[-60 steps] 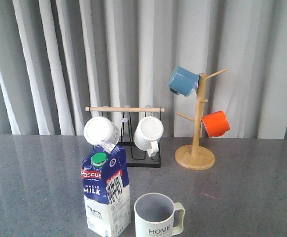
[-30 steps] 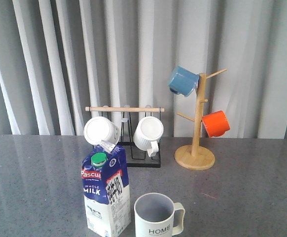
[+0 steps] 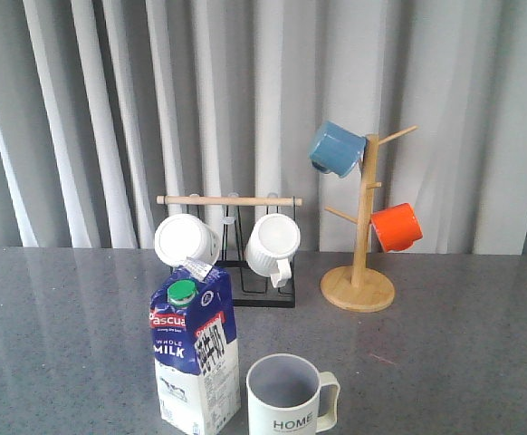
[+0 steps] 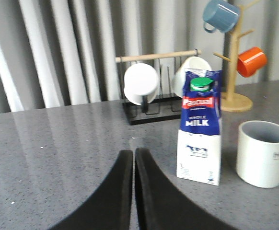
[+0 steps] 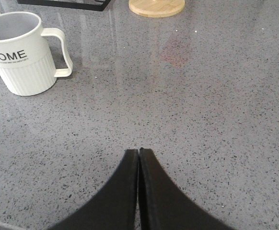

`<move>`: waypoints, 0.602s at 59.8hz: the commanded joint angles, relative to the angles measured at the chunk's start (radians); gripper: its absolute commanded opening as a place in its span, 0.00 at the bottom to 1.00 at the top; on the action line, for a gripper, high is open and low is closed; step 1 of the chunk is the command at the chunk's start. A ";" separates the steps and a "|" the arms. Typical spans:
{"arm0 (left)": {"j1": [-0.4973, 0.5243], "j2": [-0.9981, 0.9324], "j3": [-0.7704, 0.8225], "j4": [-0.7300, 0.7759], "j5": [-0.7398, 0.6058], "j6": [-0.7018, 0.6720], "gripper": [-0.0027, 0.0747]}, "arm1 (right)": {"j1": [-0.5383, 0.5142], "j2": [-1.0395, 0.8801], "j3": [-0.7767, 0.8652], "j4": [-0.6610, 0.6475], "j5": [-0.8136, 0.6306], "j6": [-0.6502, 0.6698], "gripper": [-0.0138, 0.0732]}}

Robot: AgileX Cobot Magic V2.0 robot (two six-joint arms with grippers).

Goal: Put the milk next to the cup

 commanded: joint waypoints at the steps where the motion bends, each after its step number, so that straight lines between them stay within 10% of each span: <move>1: 0.052 -0.094 0.149 -0.021 -0.221 0.000 0.03 | -0.003 0.008 -0.026 -0.015 -0.065 -0.002 0.15; 36: 0.237 -0.235 0.458 -0.026 -0.381 0.005 0.03 | -0.003 0.008 -0.026 -0.015 -0.065 -0.002 0.15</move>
